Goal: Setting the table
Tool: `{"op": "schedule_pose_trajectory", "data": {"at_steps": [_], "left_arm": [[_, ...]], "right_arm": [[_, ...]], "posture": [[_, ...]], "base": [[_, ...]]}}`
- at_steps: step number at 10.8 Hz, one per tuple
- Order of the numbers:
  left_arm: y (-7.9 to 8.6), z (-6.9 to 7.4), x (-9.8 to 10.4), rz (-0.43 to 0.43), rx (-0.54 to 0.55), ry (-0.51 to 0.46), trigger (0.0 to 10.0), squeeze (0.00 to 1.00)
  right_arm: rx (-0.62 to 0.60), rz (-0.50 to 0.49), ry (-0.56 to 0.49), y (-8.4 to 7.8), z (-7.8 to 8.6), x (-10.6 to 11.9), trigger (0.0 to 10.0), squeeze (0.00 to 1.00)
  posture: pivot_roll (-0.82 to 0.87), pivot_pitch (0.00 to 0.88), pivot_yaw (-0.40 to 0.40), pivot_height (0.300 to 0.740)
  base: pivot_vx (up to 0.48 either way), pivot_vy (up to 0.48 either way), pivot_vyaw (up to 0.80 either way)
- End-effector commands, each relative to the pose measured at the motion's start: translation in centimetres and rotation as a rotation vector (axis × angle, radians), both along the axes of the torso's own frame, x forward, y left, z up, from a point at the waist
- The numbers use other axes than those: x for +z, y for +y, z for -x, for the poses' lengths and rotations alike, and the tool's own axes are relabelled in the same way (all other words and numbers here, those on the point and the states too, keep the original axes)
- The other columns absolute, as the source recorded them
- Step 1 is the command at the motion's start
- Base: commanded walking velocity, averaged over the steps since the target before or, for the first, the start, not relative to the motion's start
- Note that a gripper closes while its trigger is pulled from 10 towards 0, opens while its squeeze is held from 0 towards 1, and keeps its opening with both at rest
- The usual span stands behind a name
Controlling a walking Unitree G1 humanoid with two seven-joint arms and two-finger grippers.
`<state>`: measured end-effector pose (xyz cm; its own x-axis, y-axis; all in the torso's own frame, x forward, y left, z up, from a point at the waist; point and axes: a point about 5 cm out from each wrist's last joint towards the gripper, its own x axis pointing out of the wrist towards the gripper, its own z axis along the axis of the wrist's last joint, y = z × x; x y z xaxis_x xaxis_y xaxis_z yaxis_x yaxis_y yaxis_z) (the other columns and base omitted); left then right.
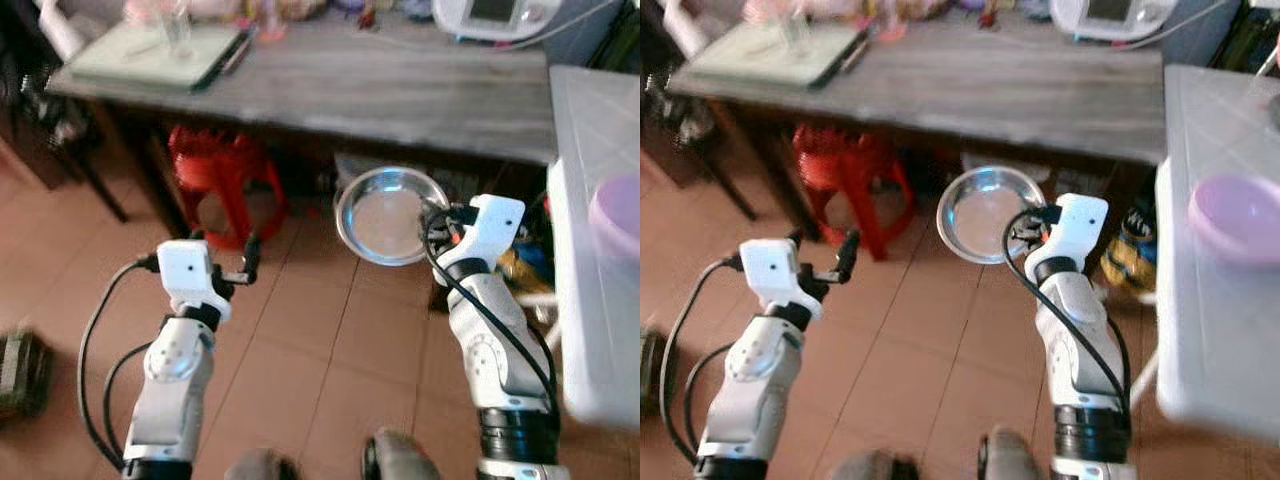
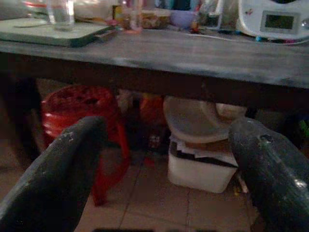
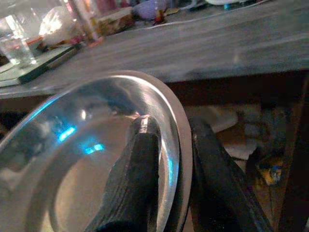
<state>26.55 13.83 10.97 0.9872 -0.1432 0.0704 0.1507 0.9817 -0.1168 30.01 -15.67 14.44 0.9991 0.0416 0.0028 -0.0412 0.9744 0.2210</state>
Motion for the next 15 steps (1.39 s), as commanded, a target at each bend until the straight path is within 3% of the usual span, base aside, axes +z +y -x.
{"op": "schedule_pose_trajectory", "data": {"at_steps": [1, 9, 12, 13, 14, 15], "left_arm": [[0.1, 0.0, 0.2, -0.021, -0.004, -0.014, 10.0, 0.0], [0.0, -0.1, 0.3, -0.019, -0.014, -0.019, 10.0, 0.0], [0.0, -0.1, 0.3, -0.011, -0.013, -0.013, 10.0, 0.0], [0.0, -0.2, 0.3, -0.006, -0.01, -0.01, 10.0, 0.0], [0.0, -0.1, 0.2, -0.007, -0.009, -0.008, 10.0, 0.0], [0.0, -0.1, 0.2, -0.009, -0.009, -0.008, 10.0, 0.0]], "right_arm": [[-0.004, 0.002, -0.021, 0.1, -0.1, 0.4, 0.0, 0.0], [-0.101, 0.018, -0.058, -1.2, -1.0, 1.0, 0.0, 0.0], [-0.089, 0.009, -0.044, -1.0, -1.1, 0.7, 0.3, 0.0], [-0.097, 0.012, -0.026, -1.0, -1.2, 0.5, 7.3, 0.0], [-0.122, 0.005, 0.016, -1.4, -1.3, -0.1, 10.0, 0.0], [-0.129, 0.001, 0.024, -1.4, -1.3, -0.2, 10.0, 0.0]], "posture": [[0.01, 0.086, 0.063, 0.74], [0.01, 0.086, 0.068, 0.74], [0.01, 0.089, 0.071, 0.74], [0.01, 0.09, 0.071, 0.74], [0.01, 0.091, 0.071, 0.74], [0.02, 0.091, 0.071, 0.74]], "base": [[0.435, 0.0, 0.0], [0.443, 0.0, 0.0], [0.431, 0.082, 0.0], [0.379, 0.292, 0.0], [0.33, 0.349, 0.0], [0.33, 0.349, 0.0]]}}
